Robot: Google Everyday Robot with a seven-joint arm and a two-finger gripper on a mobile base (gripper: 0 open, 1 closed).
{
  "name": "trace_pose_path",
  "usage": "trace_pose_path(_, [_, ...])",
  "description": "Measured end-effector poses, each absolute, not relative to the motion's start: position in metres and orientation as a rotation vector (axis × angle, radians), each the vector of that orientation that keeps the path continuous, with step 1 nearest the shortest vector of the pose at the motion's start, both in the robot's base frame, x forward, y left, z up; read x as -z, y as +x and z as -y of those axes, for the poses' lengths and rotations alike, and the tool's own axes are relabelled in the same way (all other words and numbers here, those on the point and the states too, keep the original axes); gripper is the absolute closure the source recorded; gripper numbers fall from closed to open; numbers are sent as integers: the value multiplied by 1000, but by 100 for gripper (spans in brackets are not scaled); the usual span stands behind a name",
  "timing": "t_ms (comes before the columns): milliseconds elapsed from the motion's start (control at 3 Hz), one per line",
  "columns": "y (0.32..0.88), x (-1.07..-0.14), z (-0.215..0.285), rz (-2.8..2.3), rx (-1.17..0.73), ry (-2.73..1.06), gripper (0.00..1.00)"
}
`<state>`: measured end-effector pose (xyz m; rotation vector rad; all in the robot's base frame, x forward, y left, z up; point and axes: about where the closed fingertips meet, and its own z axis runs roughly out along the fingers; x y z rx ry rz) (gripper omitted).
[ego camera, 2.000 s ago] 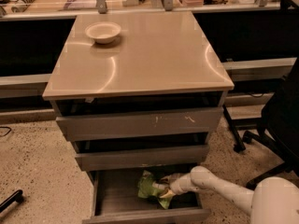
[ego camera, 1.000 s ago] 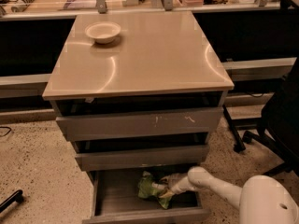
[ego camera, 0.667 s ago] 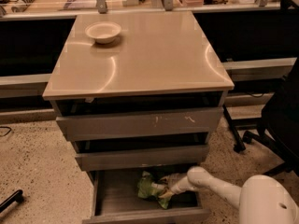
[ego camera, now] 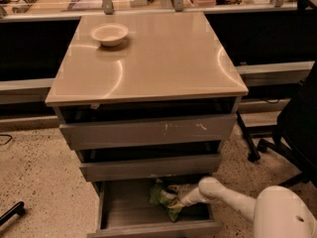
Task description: Place green rice chip bag into bottom drawer
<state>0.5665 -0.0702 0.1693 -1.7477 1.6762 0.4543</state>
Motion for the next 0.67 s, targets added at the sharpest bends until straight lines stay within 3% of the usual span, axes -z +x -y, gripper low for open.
trace_pose_path(333, [566,-169,70,-1676,-454,-1748,0])
trace_pose_path(667, [566,-169,70,-1676,-454,-1748,0])
